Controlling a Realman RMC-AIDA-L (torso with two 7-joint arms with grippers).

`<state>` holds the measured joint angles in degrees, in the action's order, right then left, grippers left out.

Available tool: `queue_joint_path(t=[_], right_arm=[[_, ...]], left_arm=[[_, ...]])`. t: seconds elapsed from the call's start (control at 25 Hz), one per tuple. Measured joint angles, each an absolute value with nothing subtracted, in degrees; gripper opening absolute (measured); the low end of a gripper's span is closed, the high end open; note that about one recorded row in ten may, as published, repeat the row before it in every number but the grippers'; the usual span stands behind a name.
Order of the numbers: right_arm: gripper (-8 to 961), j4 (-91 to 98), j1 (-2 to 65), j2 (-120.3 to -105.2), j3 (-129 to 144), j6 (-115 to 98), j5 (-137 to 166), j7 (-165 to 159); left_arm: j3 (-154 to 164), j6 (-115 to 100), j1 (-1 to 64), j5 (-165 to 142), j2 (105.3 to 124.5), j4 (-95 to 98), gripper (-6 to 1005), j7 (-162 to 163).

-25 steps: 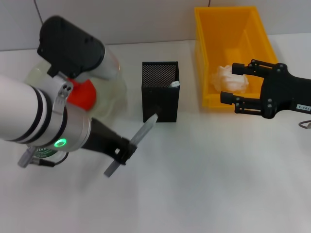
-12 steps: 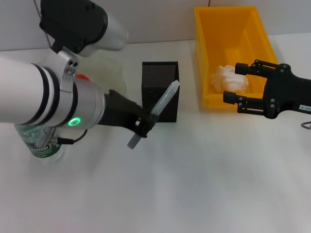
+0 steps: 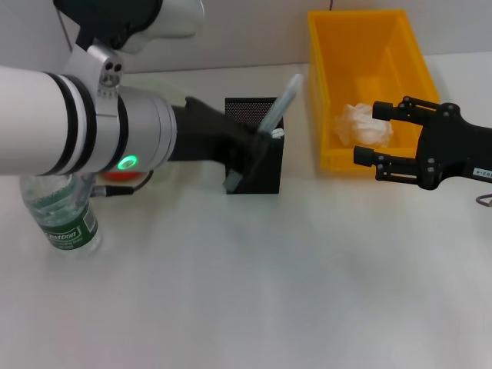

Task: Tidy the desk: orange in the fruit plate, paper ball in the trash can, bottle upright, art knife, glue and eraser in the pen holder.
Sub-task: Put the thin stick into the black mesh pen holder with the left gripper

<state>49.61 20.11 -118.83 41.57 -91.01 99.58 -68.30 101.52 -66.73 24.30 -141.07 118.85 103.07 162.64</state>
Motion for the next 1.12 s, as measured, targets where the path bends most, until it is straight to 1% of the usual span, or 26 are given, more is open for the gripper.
queue_joint_path(t=[0.36,0.44,0.48,0.6,0.88,1.12], right_arm=[[768,49.64,19.32,-118.99,40.53,-91.39,99.58,-68.28],[768,49.65,19.03,-119.04,40.38,-91.47,99.4,-68.28],[768,49.65,18.86,-119.06,40.35,-91.58,99.18,-68.29],[768,49.66,18.57,-119.07,40.31,-91.89,98.68,-68.29],[768,49.66,17.87,-119.1,40.25,-92.15,98.15,-68.56],[768,49.65,17.62,-119.09,40.25,-92.2,98.12,-68.63]], left_arm=[[102.65,-51.14,19.46,-133.69,118.82,101.81,135,152.61],[103.09,-49.88,19.22,-133.58,118.8,101.38,138,152.13],[104.38,-45.89,18.84,-133.38,118.76,99.57,140,151.05],[105.03,-44.09,18.83,-133.27,118.77,98.38,145,150.56],[107.74,-32.16,21.36,-127.53,118.92,86.37,158,144.25],[108.22,-28.78,21.88,-125.91,118.93,83.9,168,141.9]])
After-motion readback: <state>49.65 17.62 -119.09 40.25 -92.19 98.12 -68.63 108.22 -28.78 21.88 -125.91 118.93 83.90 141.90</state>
